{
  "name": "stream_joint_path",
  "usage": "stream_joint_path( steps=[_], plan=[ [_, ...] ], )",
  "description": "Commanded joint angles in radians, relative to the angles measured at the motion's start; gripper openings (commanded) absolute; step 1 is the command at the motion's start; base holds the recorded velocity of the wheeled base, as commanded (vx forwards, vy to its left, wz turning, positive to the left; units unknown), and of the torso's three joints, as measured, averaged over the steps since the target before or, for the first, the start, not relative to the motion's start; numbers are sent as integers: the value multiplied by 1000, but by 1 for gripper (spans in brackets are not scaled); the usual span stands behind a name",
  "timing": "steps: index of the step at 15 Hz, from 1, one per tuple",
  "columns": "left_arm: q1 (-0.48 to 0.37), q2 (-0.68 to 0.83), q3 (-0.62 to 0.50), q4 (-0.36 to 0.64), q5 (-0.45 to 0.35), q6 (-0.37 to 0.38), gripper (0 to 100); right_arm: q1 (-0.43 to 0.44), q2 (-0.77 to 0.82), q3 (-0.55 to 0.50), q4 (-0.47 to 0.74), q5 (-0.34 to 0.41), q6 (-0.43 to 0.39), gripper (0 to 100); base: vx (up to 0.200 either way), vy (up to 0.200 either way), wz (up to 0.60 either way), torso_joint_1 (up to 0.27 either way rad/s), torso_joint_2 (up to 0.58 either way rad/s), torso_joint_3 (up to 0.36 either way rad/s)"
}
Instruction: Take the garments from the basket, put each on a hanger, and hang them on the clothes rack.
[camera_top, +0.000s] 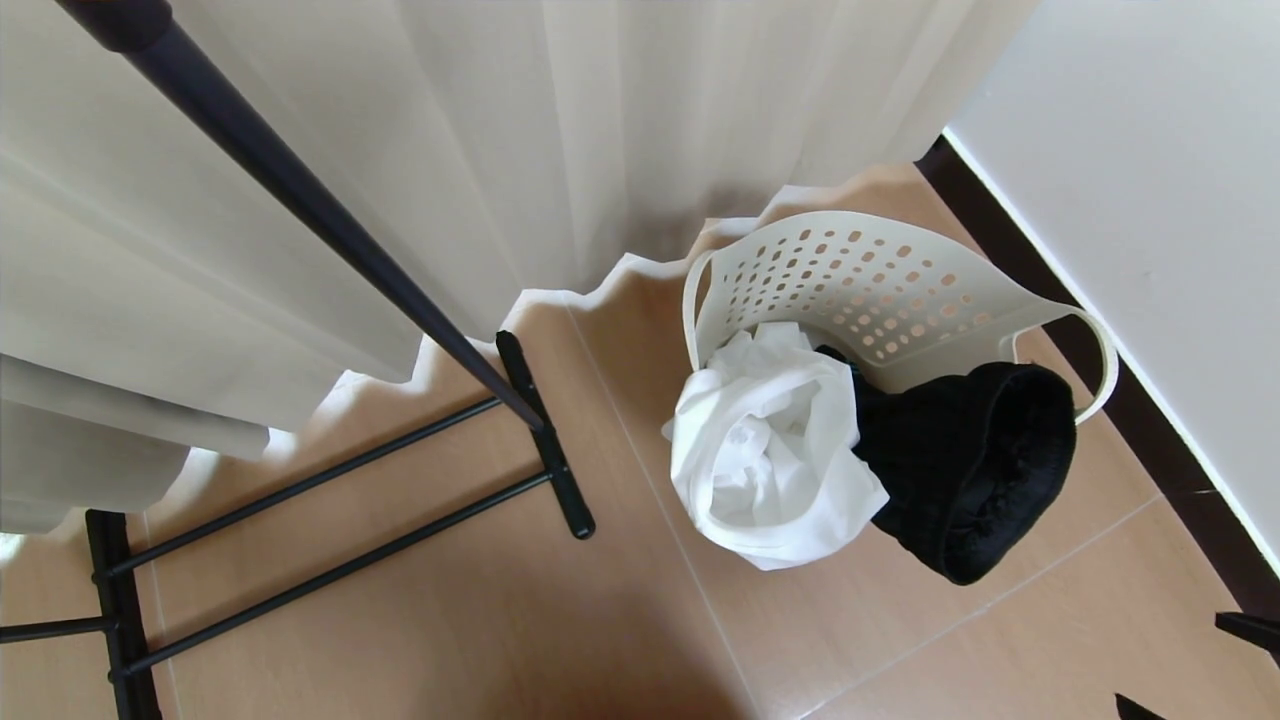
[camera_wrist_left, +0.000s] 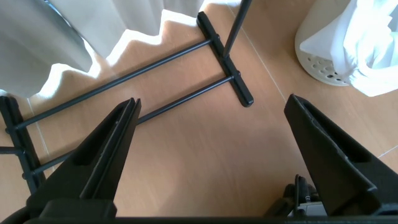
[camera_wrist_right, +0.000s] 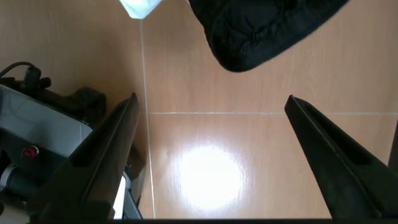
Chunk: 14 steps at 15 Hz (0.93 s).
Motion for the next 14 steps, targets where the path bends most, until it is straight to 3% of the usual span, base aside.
stream_joint_path(
  steps=[1,4,7,9,14],
  plan=[
    [0,1,0,0,0,0,100,113,329,-164,-57,-52,-9,100,0,0,0,0,0,0],
    [0,1,0,0,0,0,100,225,589,-413,-57,-182,-15,100,0,0,0,0,0,0],
    [0,1,0,0,0,0,100,263,760,-591,-51,-265,-139,100,0,0,0,0,0,0],
    [0,1,0,-2,0,0,100,300,827,-660,-51,-310,-182,100,0,0,0,0,0,0],
    [0,1,0,-2,0,0,100,385,916,-743,-52,-316,-281,100,0,0,0,0,0,0]
  ],
)
